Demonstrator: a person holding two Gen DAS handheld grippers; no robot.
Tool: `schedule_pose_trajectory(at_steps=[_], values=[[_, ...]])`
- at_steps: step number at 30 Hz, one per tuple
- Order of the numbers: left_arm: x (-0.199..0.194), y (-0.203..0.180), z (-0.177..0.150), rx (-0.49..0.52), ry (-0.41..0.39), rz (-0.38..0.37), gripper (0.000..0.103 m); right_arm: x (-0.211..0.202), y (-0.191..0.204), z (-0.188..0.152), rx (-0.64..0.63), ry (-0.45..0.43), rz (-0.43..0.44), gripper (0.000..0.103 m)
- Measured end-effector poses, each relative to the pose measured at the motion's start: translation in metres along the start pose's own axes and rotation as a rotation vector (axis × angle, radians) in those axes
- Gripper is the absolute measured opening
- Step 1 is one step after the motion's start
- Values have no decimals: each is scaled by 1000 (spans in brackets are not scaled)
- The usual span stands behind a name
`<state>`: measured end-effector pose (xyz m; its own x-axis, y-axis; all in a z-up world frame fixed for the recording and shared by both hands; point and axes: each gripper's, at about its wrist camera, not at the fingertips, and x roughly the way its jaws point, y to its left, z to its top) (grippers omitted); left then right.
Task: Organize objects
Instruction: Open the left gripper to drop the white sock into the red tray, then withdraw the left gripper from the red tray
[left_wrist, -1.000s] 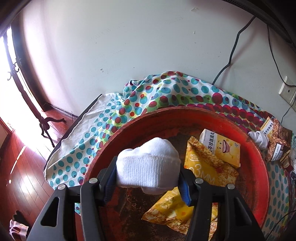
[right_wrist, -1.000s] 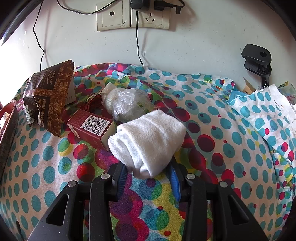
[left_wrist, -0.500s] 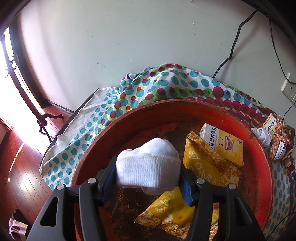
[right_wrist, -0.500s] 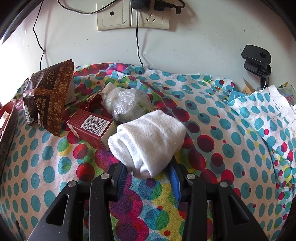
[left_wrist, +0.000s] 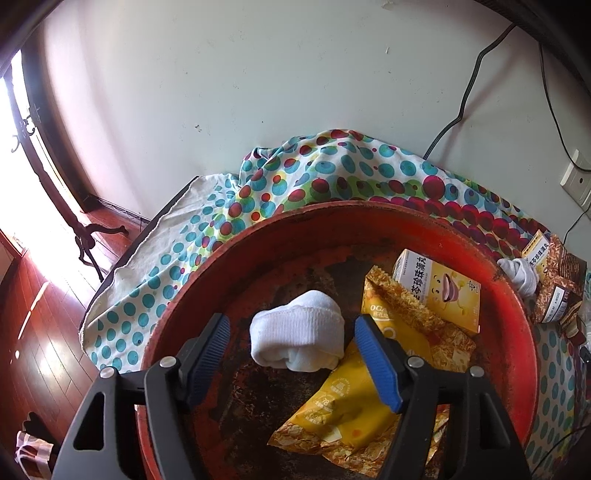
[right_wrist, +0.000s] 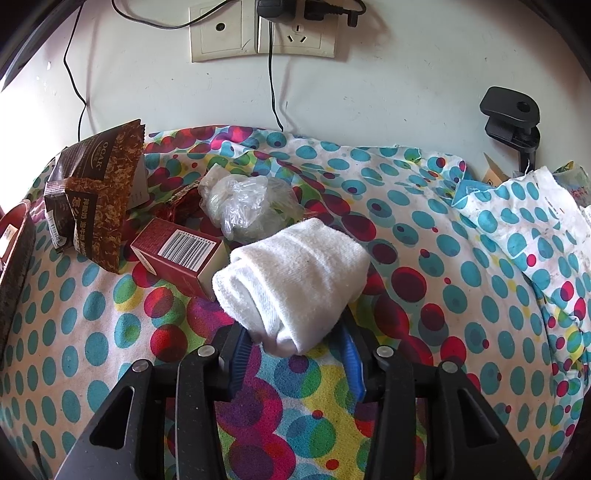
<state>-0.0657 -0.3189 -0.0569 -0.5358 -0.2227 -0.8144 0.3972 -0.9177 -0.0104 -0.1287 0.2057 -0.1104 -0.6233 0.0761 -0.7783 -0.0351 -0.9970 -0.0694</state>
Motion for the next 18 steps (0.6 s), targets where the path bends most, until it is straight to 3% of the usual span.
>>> schedule_pose_trajectory(at_steps=[4, 6, 10, 13, 18], values=[[-18, -1, 6, -46, -48, -60, 73, -2, 1, -1, 7, 1, 10, 41], [-24, -4, 9, -53, -66, -61, 73, -5, 5, -3, 3, -2, 22, 36], [-28, -17, 10, -44, -71, -119, 73, -12, 10, -6, -7, -7, 22, 35], [-27, -33, 9, -10, -57, -156, 73, -15, 5, -5, -4, -15, 23, 34], [-33, -66, 3, 90, -77, -150, 73, -18, 2, -6, -2, -19, 21, 34]])
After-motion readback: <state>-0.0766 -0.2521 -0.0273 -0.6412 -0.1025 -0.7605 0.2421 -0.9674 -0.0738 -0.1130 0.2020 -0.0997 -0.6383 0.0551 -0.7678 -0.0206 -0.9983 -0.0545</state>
